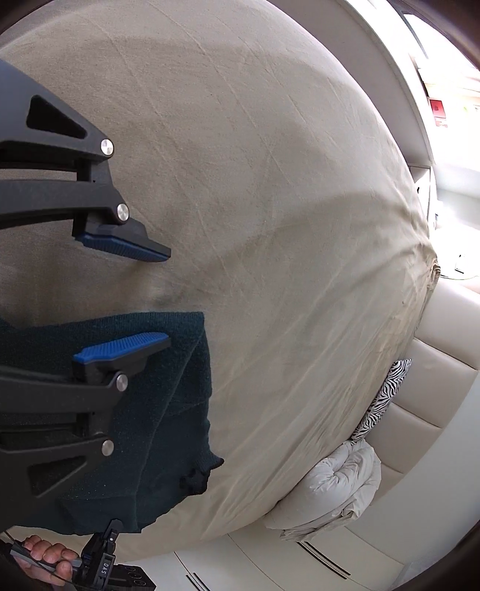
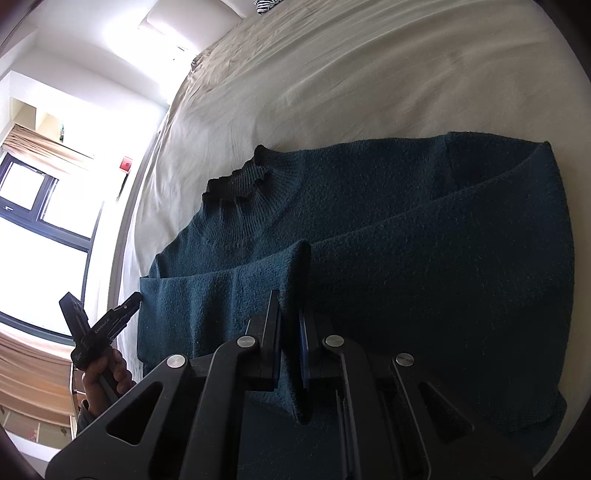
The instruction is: Fold small clothes
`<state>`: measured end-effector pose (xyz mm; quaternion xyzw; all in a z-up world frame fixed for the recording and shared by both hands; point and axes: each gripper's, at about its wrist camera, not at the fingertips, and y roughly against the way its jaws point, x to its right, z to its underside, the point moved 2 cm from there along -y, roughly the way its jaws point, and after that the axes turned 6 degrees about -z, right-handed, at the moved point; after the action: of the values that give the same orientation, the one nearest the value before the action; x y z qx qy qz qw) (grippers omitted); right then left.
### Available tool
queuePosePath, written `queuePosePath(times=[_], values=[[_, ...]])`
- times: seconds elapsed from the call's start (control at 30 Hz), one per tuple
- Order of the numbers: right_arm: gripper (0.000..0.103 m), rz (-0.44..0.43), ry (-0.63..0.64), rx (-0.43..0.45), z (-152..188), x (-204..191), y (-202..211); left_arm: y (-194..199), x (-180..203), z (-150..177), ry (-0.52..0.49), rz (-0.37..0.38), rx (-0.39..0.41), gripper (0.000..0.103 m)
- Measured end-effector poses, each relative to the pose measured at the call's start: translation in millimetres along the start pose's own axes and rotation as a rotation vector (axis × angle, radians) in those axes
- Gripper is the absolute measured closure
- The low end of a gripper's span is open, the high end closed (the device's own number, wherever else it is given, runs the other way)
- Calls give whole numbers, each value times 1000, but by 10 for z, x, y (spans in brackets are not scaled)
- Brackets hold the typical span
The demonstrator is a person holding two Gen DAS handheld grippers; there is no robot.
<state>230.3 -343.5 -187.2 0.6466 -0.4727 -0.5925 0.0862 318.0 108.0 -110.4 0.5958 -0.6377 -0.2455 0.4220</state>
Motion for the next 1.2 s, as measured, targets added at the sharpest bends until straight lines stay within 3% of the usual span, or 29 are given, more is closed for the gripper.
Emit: queuePosePath(times=[0.27, 0.33, 0.37, 0.5, 0.6, 1.0, 1.07, 1.2], values=[[96, -7, 12, -3, 20, 5, -15, -203, 7, -102, 43, 88, -68, 59], [96, -3, 18, -3, 22, 12, -9, -214, 53, -109, 26, 80, -69, 73], [96, 11, 24, -3, 22, 12, -6, -234, 86, -96, 10, 86, -82, 93], [96, 49, 17, -5, 17, 51, -57, -190, 171, -36, -41, 49, -45, 96], [96, 65, 12, 6, 20, 68, -73, -128, 108, -13, -19, 42, -11, 96], [97, 75, 4, 40, 4, 76, -52, -219, 9, 52, 18, 53, -4, 95], [96, 39, -1, 56, 25, 27, 31, -223, -6, 53, 21, 62, -6, 95], [94, -130, -107, 103, 104, 134, 170, -212, -28, 79, 29, 60, -3, 92]])
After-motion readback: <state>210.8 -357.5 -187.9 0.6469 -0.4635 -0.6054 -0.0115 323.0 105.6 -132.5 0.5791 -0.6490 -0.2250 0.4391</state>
